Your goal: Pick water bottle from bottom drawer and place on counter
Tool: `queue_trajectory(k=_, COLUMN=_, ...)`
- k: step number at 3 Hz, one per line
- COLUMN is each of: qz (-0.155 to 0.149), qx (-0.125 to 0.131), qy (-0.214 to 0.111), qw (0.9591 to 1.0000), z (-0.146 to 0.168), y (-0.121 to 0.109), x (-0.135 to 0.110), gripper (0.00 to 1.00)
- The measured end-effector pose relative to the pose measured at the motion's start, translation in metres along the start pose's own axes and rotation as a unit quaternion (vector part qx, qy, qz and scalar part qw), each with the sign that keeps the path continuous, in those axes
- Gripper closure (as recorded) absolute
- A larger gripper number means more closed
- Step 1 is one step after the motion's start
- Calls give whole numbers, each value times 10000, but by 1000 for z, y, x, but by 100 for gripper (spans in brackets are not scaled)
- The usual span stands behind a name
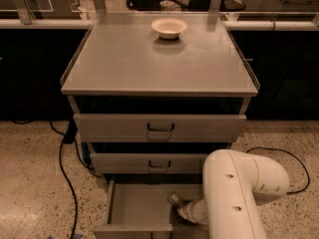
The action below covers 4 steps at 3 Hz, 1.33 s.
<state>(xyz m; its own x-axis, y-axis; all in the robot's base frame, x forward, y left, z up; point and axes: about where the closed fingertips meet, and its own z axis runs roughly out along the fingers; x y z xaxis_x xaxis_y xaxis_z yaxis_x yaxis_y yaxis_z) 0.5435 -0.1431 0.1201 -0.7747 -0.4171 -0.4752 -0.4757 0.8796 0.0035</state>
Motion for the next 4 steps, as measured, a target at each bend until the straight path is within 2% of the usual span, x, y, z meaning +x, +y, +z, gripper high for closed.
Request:
queue_trajectory(k=1, qz=-29, qx=55, qy=-114, qw=9999, z=-16, y=-1, x=1, gripper=100)
queue_trajectory(k=2, qz=-130, qx=188, qy=-401, qw=9989, z=-57, y=-1, x=4, gripper=100)
queue_trajectory(k=3, qz=-233, qx=336, qy=-687, qw=9968, z=-98, y=0, x=8, gripper=100)
queue_trajectory(k=4, qz=-252, qx=494, qy=-959, qw=9938, z=-127, y=-2, x=10, gripper=100)
